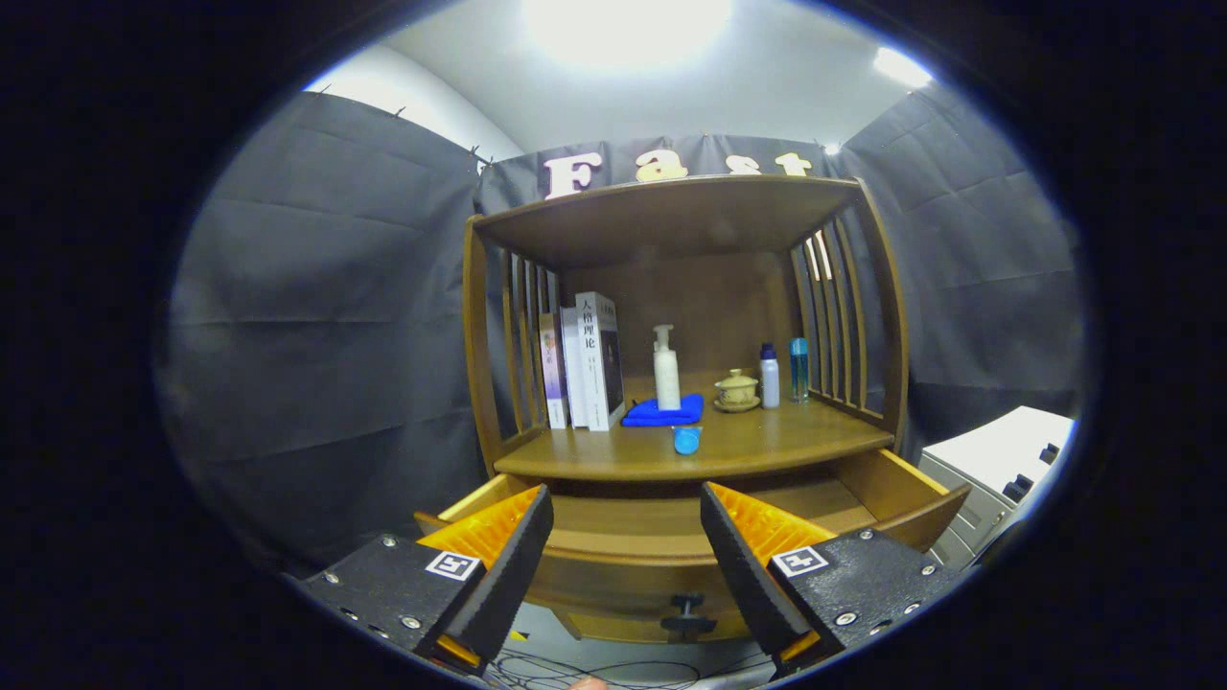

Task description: Pull open the drawer, take out the items inside it, and place them on the countertop above the cabinet.

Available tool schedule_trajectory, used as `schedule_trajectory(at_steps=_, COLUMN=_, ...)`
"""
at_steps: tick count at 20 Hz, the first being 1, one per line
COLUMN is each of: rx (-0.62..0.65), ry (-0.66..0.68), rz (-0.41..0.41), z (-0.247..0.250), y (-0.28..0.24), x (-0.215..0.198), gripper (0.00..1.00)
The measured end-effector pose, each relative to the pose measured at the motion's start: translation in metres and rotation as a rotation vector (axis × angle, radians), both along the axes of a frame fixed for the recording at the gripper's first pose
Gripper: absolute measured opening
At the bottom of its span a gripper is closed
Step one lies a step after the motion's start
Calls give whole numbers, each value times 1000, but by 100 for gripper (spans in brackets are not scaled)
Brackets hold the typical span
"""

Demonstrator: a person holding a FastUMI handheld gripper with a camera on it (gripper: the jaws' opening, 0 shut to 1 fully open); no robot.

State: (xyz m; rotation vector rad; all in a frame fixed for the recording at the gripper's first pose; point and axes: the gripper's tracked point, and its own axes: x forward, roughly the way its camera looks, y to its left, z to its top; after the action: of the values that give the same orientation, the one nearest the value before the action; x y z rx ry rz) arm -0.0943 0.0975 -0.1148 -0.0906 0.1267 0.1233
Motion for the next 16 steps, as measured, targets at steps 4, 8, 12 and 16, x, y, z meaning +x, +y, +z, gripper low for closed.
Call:
schedule_trajectory(at_steps=4, rx=-36, ry=22, rz=-42, z=-35, y=-18, x=-8, gripper=95)
schedule_trajectory(at_steps=8, rx=-63, ry=50, rz=-80, z=-65, y=-35, x=1, gripper=95)
schedule_trajectory(at_steps=12, rx=-105, ry=71, rz=-118, z=-87, y=-45, x=8, gripper=95)
schedule_trajectory(at_steps=16, rx=-101, ry=90, rz=-122, z=-100, y=-38, x=15, gripper=95)
